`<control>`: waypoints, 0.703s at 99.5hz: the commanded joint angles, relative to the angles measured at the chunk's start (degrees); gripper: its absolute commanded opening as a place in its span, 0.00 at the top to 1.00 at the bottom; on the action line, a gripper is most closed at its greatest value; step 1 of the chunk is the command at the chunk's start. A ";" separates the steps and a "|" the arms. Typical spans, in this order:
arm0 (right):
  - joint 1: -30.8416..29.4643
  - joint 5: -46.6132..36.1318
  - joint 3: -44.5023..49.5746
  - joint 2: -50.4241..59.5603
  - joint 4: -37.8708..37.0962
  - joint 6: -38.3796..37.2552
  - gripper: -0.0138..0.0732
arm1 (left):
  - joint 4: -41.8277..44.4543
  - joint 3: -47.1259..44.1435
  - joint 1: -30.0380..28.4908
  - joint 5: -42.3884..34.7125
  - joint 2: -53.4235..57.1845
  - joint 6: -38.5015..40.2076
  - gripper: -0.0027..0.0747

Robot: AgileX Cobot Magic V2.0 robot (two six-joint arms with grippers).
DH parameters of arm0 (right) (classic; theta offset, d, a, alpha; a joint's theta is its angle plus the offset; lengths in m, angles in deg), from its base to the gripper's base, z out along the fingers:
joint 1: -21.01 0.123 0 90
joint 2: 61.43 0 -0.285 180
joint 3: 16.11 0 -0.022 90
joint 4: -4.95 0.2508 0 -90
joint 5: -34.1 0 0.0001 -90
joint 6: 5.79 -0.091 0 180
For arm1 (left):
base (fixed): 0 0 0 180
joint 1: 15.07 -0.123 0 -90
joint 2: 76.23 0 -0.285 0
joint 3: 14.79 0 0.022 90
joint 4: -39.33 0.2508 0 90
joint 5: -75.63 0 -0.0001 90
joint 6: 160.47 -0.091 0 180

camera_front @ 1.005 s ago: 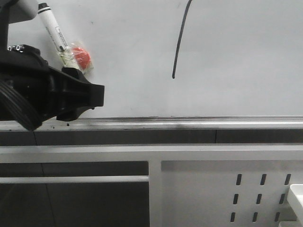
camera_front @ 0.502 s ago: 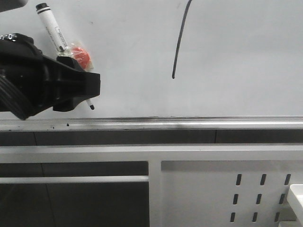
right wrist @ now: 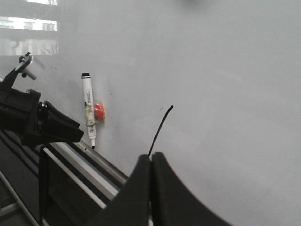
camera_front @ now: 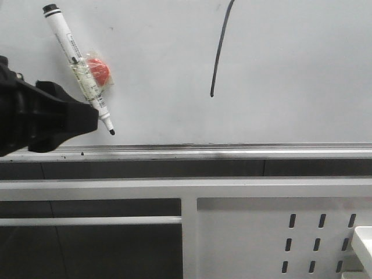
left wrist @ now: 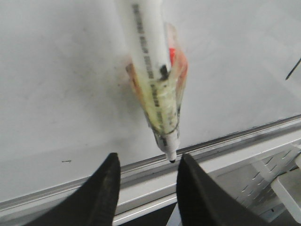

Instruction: Write number 1 on whiteboard

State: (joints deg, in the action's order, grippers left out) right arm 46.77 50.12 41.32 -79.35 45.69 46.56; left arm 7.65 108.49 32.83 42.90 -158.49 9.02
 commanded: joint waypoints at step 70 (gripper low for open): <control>-0.36 -1.80 9.24 9.48 7.31 0.07 0.92 | 25.28 0.30 -0.12 16.28 28.78 0.57 0.99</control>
State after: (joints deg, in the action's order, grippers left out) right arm 46.77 50.99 52.00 -69.19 51.68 46.56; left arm 32.25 107.23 32.83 63.38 -132.18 9.02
